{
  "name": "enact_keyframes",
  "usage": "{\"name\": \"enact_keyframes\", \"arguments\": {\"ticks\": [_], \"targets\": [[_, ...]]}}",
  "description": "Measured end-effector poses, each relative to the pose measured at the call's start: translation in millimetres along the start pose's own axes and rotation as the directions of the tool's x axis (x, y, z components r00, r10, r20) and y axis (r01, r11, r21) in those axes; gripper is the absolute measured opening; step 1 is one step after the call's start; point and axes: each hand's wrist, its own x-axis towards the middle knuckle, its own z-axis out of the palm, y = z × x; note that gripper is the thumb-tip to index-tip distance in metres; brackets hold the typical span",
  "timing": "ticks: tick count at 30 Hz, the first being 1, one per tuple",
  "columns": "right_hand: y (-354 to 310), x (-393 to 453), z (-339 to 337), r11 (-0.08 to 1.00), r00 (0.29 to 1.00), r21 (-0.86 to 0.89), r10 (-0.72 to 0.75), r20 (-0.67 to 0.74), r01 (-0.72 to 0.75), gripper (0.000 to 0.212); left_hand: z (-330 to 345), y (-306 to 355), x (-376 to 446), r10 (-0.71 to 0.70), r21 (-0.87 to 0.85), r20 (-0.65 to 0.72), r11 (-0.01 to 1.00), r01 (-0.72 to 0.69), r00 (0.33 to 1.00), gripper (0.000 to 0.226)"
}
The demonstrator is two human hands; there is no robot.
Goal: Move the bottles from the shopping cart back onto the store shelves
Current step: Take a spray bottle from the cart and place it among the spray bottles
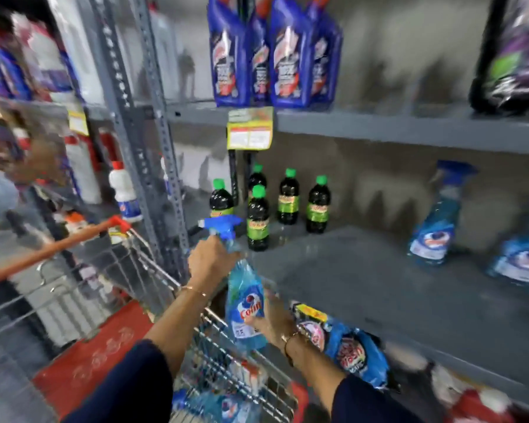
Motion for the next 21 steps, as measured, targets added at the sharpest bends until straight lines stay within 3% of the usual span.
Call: {"name": "enact_keyframes", "arguments": {"ticks": [9, 14, 21], "targets": [[66.7, -33.9, -132.8, 0.984, 0.929, 0.156, 0.14, -0.343, -0.091, 0.053, 33.2, 169.8, -37.6, 0.433, -0.021, 0.002, 0.901, -0.433, 0.901, 0.05], [135.1, -58.0, -172.6, 0.943, 0.837, 0.25, 0.312, -0.45, -0.218, 0.051, 91.9, 238.1, -73.6, 0.557, -0.096, 0.091, 0.83, -0.549, 0.826, 0.052], [214.4, -87.5, -212.6, 0.869, 0.734, 0.342, 0.489, -0.472, -0.359, 0.044, 162.7, 301.3, -119.5, 0.64, -0.28, 0.158, 0.76, -0.587, 0.752, 0.046]]}}
